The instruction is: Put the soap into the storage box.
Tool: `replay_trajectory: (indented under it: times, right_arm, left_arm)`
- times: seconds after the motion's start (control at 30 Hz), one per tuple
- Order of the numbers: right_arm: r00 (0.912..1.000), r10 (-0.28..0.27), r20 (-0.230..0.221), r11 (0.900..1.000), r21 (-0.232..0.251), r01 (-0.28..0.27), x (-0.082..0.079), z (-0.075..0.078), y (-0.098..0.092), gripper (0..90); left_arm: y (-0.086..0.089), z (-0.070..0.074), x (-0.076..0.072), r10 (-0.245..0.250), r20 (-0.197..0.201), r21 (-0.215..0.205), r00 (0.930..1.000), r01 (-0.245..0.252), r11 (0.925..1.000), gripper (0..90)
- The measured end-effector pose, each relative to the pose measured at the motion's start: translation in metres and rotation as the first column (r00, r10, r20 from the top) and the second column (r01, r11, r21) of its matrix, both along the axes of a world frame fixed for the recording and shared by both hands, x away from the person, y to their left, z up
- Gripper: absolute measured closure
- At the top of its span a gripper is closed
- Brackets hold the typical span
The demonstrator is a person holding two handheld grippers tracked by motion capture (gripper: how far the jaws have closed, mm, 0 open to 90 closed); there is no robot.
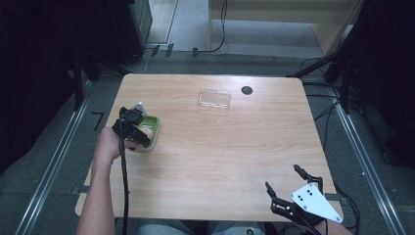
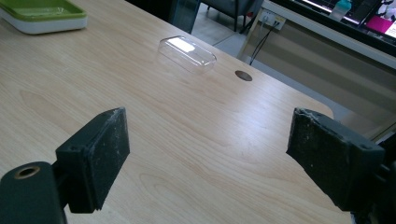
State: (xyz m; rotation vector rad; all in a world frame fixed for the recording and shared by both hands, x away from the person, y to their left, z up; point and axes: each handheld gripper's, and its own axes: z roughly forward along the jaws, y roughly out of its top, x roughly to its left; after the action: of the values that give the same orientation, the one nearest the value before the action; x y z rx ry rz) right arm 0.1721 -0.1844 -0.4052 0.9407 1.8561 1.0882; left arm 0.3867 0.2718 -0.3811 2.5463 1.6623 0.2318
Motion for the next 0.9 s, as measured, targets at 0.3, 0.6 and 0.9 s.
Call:
replay_trajectory:
  times: [0.3,0.6,0.9]
  right_arm:
    - [1.0000,-0.002,-0.002,1.000,-0.003,0.002,0.000,0.000,0.001,13.3]
    - [1.0000,0.000,-0.004,1.000,-0.004,0.000,0.000,0.000,0.000,13.3]
    - [0.9999,-0.005,-0.008,1.000,-0.005,0.005,-0.001,0.000,-0.002,13.3]
  left_arm:
    - [0.002,0.001,0.005,0.012,0.009,-0.002,0.9999,-0.012,0.9999,33.8]
    - [0.004,0.003,0.010,0.029,0.036,-0.012,0.9989,-0.028,0.9995,33.8]
    - [0.006,0.000,0.017,0.029,0.030,-0.011,0.9991,-0.029,0.9995,33.9]
